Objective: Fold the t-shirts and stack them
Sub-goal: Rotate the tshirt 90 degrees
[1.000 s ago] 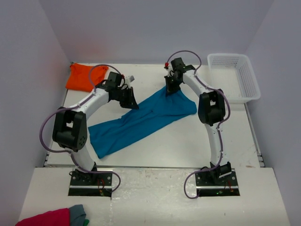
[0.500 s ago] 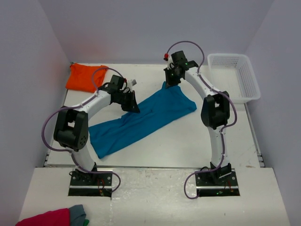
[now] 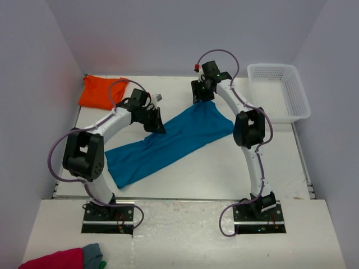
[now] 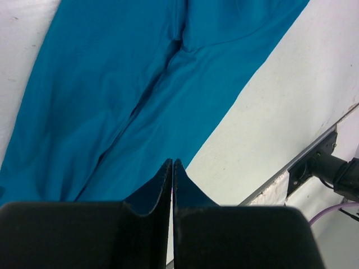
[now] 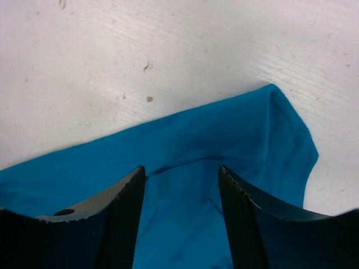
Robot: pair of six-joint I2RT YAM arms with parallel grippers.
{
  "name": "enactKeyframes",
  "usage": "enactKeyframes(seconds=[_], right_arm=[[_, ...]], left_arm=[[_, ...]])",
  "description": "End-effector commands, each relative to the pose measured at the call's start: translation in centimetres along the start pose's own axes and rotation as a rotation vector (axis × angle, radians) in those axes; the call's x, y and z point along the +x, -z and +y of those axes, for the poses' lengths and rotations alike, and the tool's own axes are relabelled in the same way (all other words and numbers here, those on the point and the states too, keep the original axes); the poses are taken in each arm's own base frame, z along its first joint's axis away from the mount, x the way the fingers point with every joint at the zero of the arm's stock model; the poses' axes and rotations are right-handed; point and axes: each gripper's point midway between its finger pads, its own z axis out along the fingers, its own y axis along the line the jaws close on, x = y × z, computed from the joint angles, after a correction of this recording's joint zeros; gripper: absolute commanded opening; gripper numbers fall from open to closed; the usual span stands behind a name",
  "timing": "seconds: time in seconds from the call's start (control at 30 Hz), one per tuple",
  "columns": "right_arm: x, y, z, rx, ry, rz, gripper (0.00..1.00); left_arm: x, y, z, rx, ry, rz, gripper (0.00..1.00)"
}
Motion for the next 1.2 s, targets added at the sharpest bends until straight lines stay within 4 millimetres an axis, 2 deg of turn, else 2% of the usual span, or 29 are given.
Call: enactKeyframes(seconds=[0.0,0.03,0.07,0.1,0.13,0.17,0.2,0.27,0.33,0.37,0.4,0.43,0.47,0.5,0.53,0.57,0.6,0.63,0.7,0.73,0.87,0.9,0.97,1.0,1.03,1.1,1.13,1.17], right_arm=[[-3.6,3.5,-1.0,0.089,0.006,-0.133,0.56],[-4.8,4.5,-1.0,0.098,0.008,-0.185,0.56],[-6.3,7.3,-0.6,0.109,0.011,-0.25,0.56],[-5.9,7.8,-0.6,0.116,0.001,-0.253,0.56],[-6.7,9.1,-0.4,0.115,-0.002,-0.3,0.57],[-6.7,10.2,-0.2,0.113,-0.009,-0.311,0.57],[-7.1,12.2,0.2,0.117,-0.023,-0.341,0.57],[-6.5,13.8,0.2,0.132,-0.057,-0.337,0.57],[-5.0,15.2,0.6,0.128,-0.089,-0.314,0.57],[-3.1,14.4,0.3,0.134,-0.106,-0.27,0.56],[-2.5,14.6,0.4,0.132,-0.122,-0.265,0.53],[-2.2,15.8,0.8,0.121,-0.127,-0.278,0.49],[-1.3,15.6,1.0,0.115,-0.138,-0.26,0.37],[0.3,14.9,0.9,0.111,-0.149,-0.219,0.33],[0.8,15.2,1.4,0.09,-0.143,-0.211,0.31],[2.2,14.6,1.3,0.097,-0.145,-0.18,0.36],[2.7,14.5,1.2,0.104,-0.148,-0.176,0.4],[3.0,14.9,1.3,0.102,-0.15,-0.176,0.42],[4.3,14.5,1.6,0.094,-0.155,-0.143,0.42],[4.4,14.5,2.0,0.076,-0.154,-0.152,0.43],[6.7,13.8,4.2,-0.017,-0.154,-0.115,0.43],[7.1,13.6,4.4,-0.023,-0.149,-0.109,0.43],[8.6,13.0,4.8,-0.005,-0.134,-0.08,0.43],[9.1,12.9,5.0,-0.002,-0.126,-0.072,0.43],[10.0,12.6,5.1,0.002,-0.117,-0.057,0.43],[10.1,13.4,5.0,0.021,-0.123,-0.085,0.42],[10.4,13.6,5.1,0.019,-0.126,-0.093,0.43],[11.3,13.7,5.0,0.023,-0.137,-0.086,0.43]], left_arm=[[-3.1,3.3,-2.7,0.003,-0.103,-0.137,0.0],[-3.6,3.7,-2.9,-0.002,-0.117,-0.159,0.0],[-4.2,4.1,-3.3,0.004,-0.138,-0.175,0.0],[-4.5,4.1,-3.7,0.014,-0.148,-0.178,0.0],[-4.6,4.0,-3.8,0.024,-0.151,-0.172,0.01],[-4.8,4.0,-4.4,0.046,-0.166,-0.171,0.01],[-5.0,3.8,-4.6,0.054,-0.176,-0.172,0.01],[-5.3,3.1,-4.8,0.081,-0.177,-0.157,0.03],[-5.5,2.1,-5.4,0.136,-0.176,-0.14,0.05],[-5.5,1.6,-5.7,0.162,-0.178,-0.131,0.05],[-5.9,1.2,-6.0,0.188,-0.186,-0.133,0.05],[-5.7,0.0,-5.7,0.209,-0.169,-0.101,0.01],[-6.0,-0.3,-6.1,0.229,-0.153,-0.097,0.0],[-6.3,-0.8,-6.4,0.256,-0.153,-0.091,0.0],[-5.7,-2.0,-6.5,0.308,-0.138,-0.045,0.0],[-6.3,-2.3,-7.0,0.331,-0.141,-0.045,0.0],[-6.5,-2.8,-7.0,0.337,-0.138,-0.036,0.04],[-7.1,-3.7,-6.8,0.323,-0.138,-0.039,0.12],[-7.7,-4.4,-6.5,0.302,-0.144,-0.05,0.22],[-7.9,-5.6,-5.7,0.28,-0.133,-0.042,0.26],[-10.0,-7.3,-5.2,0.237,-0.139,-0.077,0.26],[-10.0,-8.5,-4.7,0.228,-0.134,-0.064,0.26],[-10.8,-9.3,-4.8,0.219,-0.141,-0.079,0.27],[-10.8,-10.4,-4.2,0.211,-0.134,-0.068,0.27],[-11.5,-10.7,-4.5,0.215,-0.149,-0.086,0.27],[-11.6,-12.2,-3.9,0.195,-0.143,-0.079,0.27],[-12.4,-12.4,-4.2,0.198,-0.152,-0.095,0.27],[-12.5,-12.8,-4.1,0.195,-0.149,-0.093,0.27]])
